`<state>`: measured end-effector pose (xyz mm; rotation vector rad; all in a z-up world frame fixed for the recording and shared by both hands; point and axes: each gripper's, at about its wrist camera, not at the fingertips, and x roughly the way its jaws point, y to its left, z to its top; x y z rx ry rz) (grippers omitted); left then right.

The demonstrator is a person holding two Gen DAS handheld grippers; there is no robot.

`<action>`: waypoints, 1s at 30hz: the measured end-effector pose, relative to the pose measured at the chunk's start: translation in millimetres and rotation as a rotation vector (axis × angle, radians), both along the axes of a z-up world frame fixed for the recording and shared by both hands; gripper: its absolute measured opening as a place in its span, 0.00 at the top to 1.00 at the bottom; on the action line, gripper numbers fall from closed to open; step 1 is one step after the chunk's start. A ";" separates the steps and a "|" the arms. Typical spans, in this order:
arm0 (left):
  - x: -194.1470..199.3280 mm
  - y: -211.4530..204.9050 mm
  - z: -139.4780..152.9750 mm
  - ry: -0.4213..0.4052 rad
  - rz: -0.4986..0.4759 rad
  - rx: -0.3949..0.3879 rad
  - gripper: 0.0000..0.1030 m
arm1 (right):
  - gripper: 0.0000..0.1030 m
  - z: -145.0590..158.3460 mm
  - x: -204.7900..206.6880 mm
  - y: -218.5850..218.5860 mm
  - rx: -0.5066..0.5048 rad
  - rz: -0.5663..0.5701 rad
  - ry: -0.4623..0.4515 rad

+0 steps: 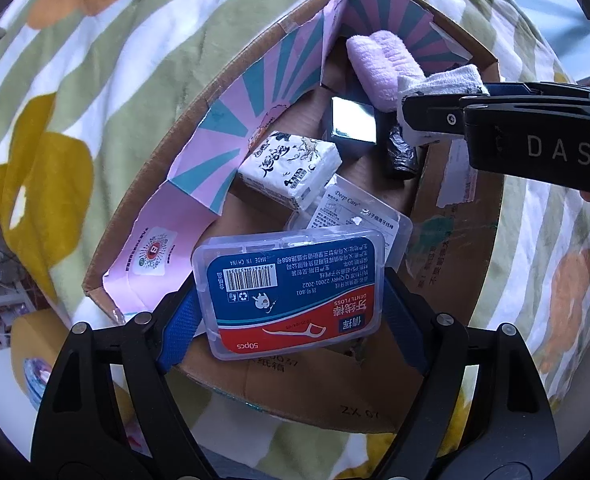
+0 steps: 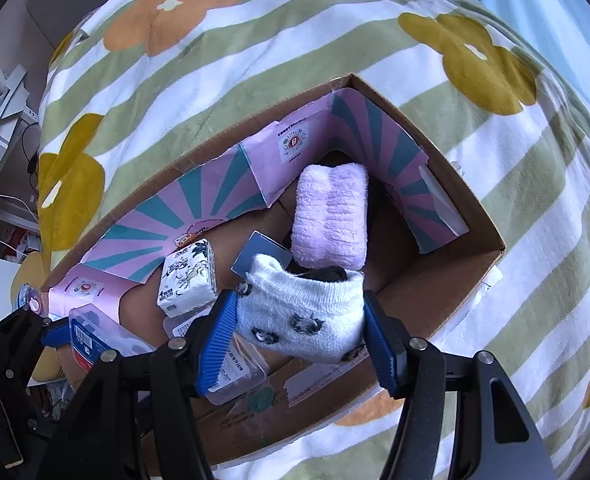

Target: Organize objects

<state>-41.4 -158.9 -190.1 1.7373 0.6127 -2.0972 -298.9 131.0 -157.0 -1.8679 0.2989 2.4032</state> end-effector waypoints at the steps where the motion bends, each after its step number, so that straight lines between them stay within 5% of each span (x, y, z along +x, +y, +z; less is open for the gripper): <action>1: 0.8 -0.3 1.5 0.008 0.000 0.003 0.02 | 0.41 -0.8 -1.5 -0.5 -0.007 0.002 -0.004; 2: 1.5 0.3 2.9 0.018 0.001 0.006 0.01 | 0.39 -1.6 -2.8 -1.4 -0.007 0.004 -0.009; 4: 1.6 2.9 2.0 0.023 -0.001 0.011 0.00 | 0.17 -1.5 -3.6 -3.5 0.009 0.011 0.001; 7: 2.9 3.9 1.0 0.032 0.008 0.034 0.00 | 0.04 -3.3 -3.5 -5.6 0.020 0.028 -0.005; 22: 8.1 9.6 19.2 0.069 -0.014 0.037 0.00 | 0.02 11.0 19.8 -2.4 0.025 -0.069 -0.004; 30: 14.5 18.1 50.5 0.122 -0.055 0.000 0.00 | 0.02 54.8 45.4 -5.7 0.030 -0.129 0.057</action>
